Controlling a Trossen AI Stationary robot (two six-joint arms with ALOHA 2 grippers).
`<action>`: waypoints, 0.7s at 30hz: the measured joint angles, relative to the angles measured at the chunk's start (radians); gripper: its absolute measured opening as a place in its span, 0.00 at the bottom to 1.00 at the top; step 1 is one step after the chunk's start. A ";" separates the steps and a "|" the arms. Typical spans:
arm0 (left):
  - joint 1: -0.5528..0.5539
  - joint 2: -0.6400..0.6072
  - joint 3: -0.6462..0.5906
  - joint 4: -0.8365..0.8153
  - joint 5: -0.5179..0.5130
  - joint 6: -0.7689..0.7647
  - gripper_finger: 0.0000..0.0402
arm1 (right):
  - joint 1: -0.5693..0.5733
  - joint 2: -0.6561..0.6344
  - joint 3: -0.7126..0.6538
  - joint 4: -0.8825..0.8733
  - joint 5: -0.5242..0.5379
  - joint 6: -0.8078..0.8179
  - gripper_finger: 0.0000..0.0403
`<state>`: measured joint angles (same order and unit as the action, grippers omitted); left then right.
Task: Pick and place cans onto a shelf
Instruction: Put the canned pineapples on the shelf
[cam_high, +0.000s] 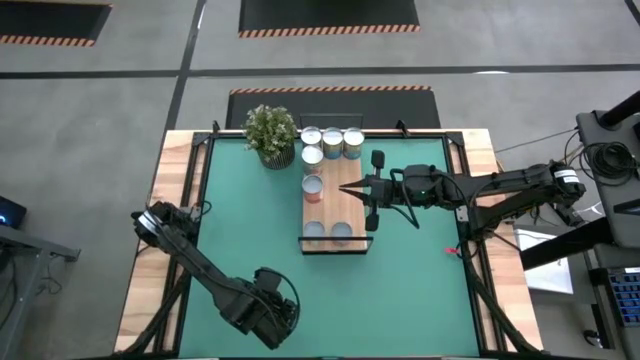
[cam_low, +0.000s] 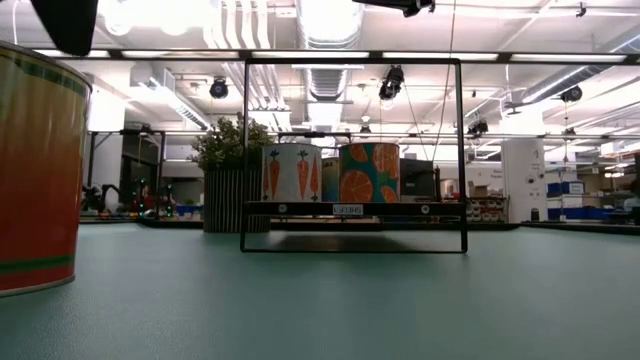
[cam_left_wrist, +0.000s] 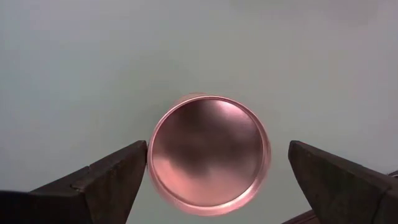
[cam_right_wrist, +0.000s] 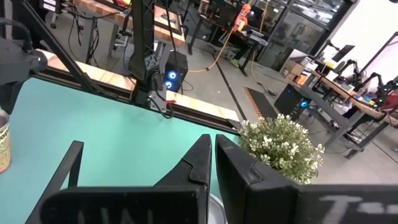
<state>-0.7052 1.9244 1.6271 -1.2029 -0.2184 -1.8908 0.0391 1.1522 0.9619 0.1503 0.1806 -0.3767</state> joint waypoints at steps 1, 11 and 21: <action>0.000 0.000 -0.010 0.010 0.000 0.000 0.93 | 0.000 0.000 0.000 -0.002 0.000 0.000 0.03; 0.000 0.001 -0.046 0.041 0.019 -0.004 0.87 | 0.000 0.000 0.000 -0.005 0.000 -0.001 0.03; 0.000 0.002 -0.046 0.043 0.028 -0.008 0.75 | 0.000 0.000 0.000 -0.011 0.000 -0.001 0.03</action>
<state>-0.7055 1.9263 1.5814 -1.1603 -0.1905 -1.8984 0.0391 1.1522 0.9615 0.1390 0.1809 -0.3775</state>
